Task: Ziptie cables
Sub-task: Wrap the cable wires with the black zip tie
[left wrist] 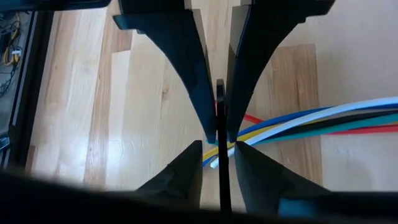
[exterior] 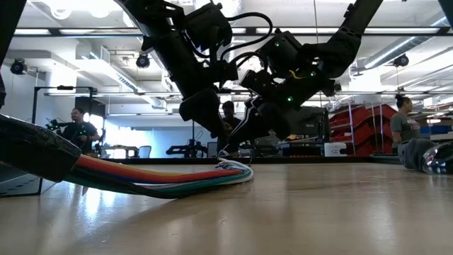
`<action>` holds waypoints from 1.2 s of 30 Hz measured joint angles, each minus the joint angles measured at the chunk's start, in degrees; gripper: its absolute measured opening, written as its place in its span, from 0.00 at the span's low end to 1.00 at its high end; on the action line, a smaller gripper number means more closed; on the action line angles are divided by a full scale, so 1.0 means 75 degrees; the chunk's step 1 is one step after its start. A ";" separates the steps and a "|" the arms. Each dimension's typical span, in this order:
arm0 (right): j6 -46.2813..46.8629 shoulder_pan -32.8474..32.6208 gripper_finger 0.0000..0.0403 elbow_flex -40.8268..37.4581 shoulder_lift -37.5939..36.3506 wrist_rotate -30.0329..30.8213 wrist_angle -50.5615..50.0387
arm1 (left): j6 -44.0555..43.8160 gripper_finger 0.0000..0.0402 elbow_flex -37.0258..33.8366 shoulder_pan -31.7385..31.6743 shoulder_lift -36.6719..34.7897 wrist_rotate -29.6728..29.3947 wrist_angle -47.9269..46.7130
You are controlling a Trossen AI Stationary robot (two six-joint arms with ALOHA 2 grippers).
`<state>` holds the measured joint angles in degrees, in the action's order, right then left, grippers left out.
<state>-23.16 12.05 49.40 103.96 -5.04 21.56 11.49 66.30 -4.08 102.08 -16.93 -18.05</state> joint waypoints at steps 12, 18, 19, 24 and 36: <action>0.0079 -0.0003 0.02 0.0028 0.0003 -0.0189 -0.0038 | -0.0023 0.26 -0.0003 0.0001 0.0000 0.0000 -0.0070; 0.0090 -0.0003 0.02 0.0028 0.0003 -0.0192 -0.0038 | -0.0026 0.18 -0.0003 0.0002 0.0000 0.0000 -0.0073; 0.0090 -0.0003 0.02 0.0028 0.0003 -0.0192 -0.0038 | -0.0026 0.16 -0.0003 0.0002 0.0000 0.0000 -0.0077; 0.0090 -0.0003 0.02 0.0028 0.0003 -0.0189 -0.0038 | -0.0033 0.03 -0.0006 0.0002 0.0000 0.0013 -0.0175; 0.0212 -0.0003 0.02 0.0047 -0.0061 -0.0195 -0.0462 | -0.0491 0.00 -0.0012 0.0006 -0.0204 0.0032 -0.0660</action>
<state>-21.57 12.03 49.75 103.50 -6.50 18.10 7.80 66.22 -4.03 100.55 -16.69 -23.00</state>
